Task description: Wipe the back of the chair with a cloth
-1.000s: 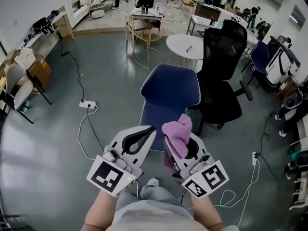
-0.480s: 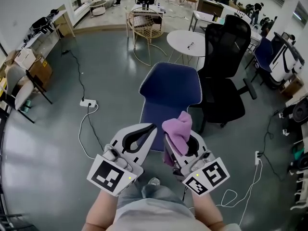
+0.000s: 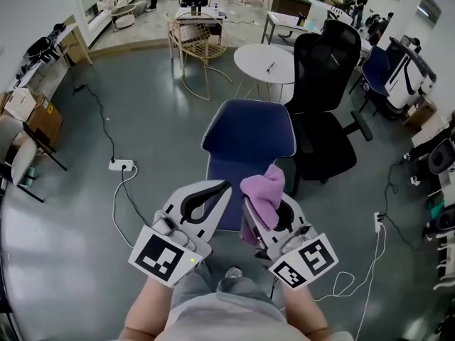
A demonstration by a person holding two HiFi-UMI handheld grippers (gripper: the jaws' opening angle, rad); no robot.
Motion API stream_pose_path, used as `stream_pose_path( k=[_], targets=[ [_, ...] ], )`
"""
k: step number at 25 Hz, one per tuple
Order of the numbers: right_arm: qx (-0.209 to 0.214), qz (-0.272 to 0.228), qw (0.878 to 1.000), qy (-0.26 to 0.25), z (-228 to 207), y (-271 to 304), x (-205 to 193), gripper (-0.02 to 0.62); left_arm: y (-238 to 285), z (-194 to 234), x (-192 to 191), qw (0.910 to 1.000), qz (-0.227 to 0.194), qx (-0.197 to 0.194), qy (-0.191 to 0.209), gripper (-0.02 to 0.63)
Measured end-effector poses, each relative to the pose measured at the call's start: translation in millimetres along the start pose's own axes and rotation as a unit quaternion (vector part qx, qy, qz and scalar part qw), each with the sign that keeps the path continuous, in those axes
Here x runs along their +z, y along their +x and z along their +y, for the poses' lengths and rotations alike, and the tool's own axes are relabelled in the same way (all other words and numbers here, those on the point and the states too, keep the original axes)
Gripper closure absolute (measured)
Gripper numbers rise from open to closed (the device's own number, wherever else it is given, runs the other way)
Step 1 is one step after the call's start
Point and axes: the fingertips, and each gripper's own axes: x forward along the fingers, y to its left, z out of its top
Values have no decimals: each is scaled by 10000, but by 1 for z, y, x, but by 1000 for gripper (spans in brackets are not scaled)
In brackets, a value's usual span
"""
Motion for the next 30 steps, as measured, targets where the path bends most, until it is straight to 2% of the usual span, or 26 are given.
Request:
stream_pose_path(
  k=[16, 25, 30],
  targets=[
    [-566, -74, 9984, 13, 16, 105, -13, 453, -6, 103, -8, 9975, 62, -702, -60, 591],
    [-857, 9, 9963, -17, 17, 124, -26, 453, -8, 126, -18, 9956, 22, -921, -198, 591],
    [-829, 53, 9965, -111, 5, 134, -25, 453, 2, 136, -19, 9960, 35, -854, -266, 591]
  ],
)
